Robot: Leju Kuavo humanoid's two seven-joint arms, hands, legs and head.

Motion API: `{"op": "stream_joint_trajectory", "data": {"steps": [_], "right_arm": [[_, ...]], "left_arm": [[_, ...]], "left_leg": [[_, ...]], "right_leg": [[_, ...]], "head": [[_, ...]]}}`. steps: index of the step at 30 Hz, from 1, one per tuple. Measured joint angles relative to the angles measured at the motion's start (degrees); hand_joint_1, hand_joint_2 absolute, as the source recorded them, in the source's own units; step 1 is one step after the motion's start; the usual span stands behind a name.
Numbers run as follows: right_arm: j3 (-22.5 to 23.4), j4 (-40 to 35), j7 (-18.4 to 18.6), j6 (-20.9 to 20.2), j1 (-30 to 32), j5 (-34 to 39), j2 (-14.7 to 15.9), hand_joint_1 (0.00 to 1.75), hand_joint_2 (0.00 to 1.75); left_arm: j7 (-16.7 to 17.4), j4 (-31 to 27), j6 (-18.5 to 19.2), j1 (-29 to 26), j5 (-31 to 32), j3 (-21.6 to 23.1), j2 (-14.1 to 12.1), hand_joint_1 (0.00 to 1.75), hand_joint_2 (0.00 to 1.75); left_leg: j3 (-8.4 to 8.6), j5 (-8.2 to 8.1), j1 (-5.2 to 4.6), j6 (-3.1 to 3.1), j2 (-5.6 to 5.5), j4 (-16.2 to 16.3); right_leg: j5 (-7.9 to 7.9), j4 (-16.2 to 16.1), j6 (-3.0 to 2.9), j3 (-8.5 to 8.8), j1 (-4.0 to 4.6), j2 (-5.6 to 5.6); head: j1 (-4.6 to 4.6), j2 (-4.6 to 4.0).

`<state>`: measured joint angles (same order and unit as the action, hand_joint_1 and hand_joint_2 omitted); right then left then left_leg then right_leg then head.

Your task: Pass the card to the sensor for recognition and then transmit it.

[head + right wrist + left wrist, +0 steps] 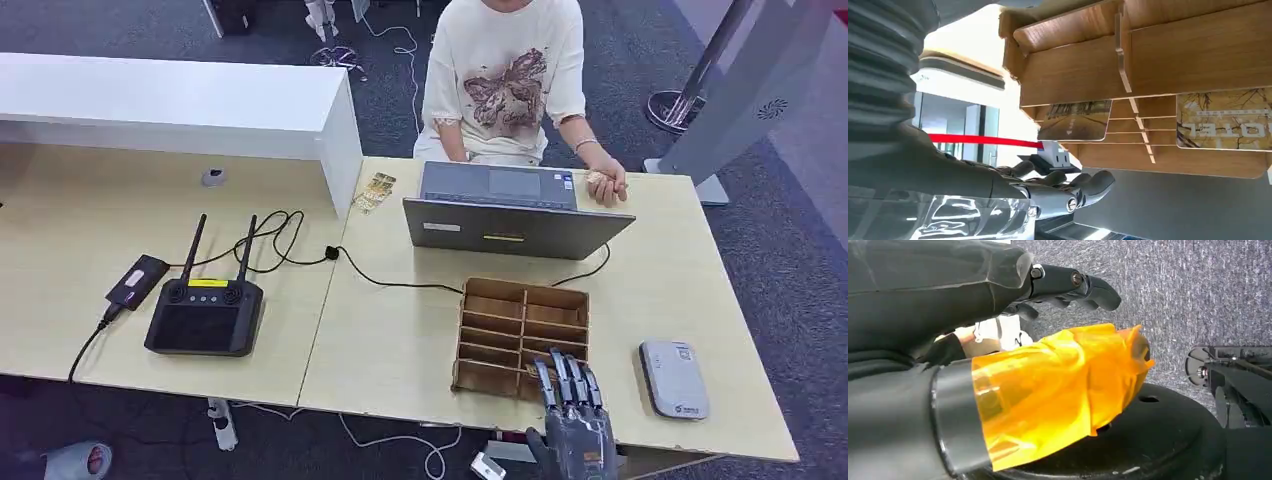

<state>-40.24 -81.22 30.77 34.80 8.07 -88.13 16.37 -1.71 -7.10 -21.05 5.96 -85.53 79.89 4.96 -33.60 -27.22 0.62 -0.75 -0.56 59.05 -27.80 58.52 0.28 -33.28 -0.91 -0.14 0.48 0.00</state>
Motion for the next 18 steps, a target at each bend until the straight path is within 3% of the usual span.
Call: {"op": "stream_joint_trajectory", "data": {"steps": [14, 18], "right_arm": [[0.6, -1.6, -1.0, -0.2, -0.1, 0.0, 0.0, 0.00, 1.75], [1.5, -2.6, -2.9, -3.7, -0.1, 2.6, 0.0, 0.00, 1.75]], "left_arm": [[0.0, 0.0, 0.0, 0.0, 0.0, 0.0, 0.0, 0.00, 0.00], [0.0, 0.0, 0.0, 0.0, 0.0, 0.0, 0.0, 0.00, 0.00]], "left_leg": [[0.00, 0.00, 0.00, 0.00, 0.00, 0.0], [-0.01, 0.00, 0.00, 0.00, 0.00, 0.0]], "right_leg": [[0.00, 0.0, 0.00, 0.00, 0.00, 0.00], [0.00, 0.0, 0.00, 0.00, 0.00, 0.00]], "head": [[0.00, 0.00], [0.00, 0.00]]}}
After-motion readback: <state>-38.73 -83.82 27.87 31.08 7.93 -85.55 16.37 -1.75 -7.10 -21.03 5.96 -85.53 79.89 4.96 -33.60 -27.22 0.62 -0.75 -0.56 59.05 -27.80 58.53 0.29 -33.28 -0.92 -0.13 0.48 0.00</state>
